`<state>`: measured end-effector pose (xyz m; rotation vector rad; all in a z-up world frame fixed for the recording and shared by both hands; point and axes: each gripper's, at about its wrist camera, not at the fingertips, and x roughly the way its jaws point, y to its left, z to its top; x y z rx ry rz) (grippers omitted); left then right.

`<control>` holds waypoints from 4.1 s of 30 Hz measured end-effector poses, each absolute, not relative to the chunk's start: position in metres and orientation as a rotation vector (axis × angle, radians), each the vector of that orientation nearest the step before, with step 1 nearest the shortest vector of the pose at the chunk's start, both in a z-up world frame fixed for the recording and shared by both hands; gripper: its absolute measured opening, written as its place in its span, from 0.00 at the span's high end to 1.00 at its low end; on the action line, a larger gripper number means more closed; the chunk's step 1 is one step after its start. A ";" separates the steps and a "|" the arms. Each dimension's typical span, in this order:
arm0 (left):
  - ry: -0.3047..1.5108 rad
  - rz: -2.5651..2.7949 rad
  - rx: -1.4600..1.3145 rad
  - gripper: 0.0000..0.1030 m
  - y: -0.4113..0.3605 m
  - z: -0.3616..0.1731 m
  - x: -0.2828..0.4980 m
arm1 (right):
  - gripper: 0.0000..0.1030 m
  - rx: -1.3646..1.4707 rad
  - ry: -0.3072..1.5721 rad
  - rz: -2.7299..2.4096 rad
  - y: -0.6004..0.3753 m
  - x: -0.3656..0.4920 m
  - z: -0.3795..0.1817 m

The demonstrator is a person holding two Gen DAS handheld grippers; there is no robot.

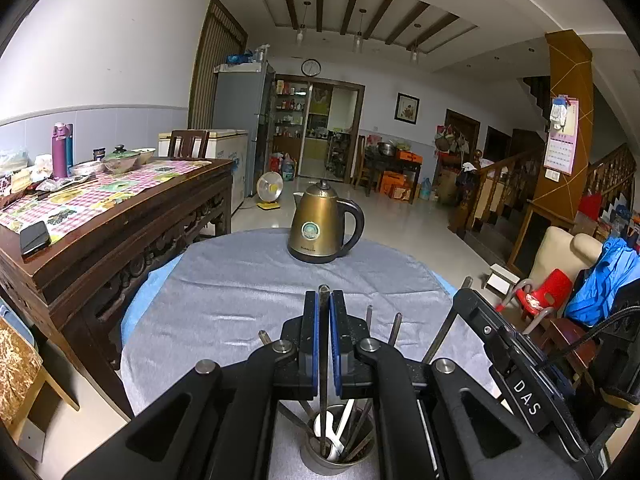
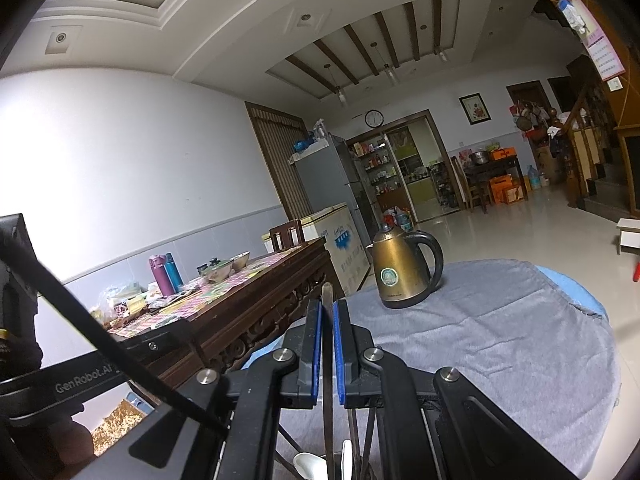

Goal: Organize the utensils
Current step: 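Push the chopsticks down into the cup and open both tools, then open both tools wide and lift them up off the chopsticks, then pull both open tools back away from the metal cup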

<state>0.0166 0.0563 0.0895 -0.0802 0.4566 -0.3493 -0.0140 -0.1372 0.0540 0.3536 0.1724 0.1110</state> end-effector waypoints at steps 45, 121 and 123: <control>0.520 -0.337 -0.077 0.95 0.058 0.063 0.032 | 0.94 0.349 0.230 0.114 -0.128 0.003 0.035; 0.427 0.044 0.269 0.03 0.066 0.078 -0.018 | 0.12 0.301 0.338 -0.036 -0.166 -0.034 0.061; 0.435 0.056 0.267 0.03 0.071 0.079 -0.022 | 0.11 0.290 0.371 -0.034 -0.164 -0.035 0.061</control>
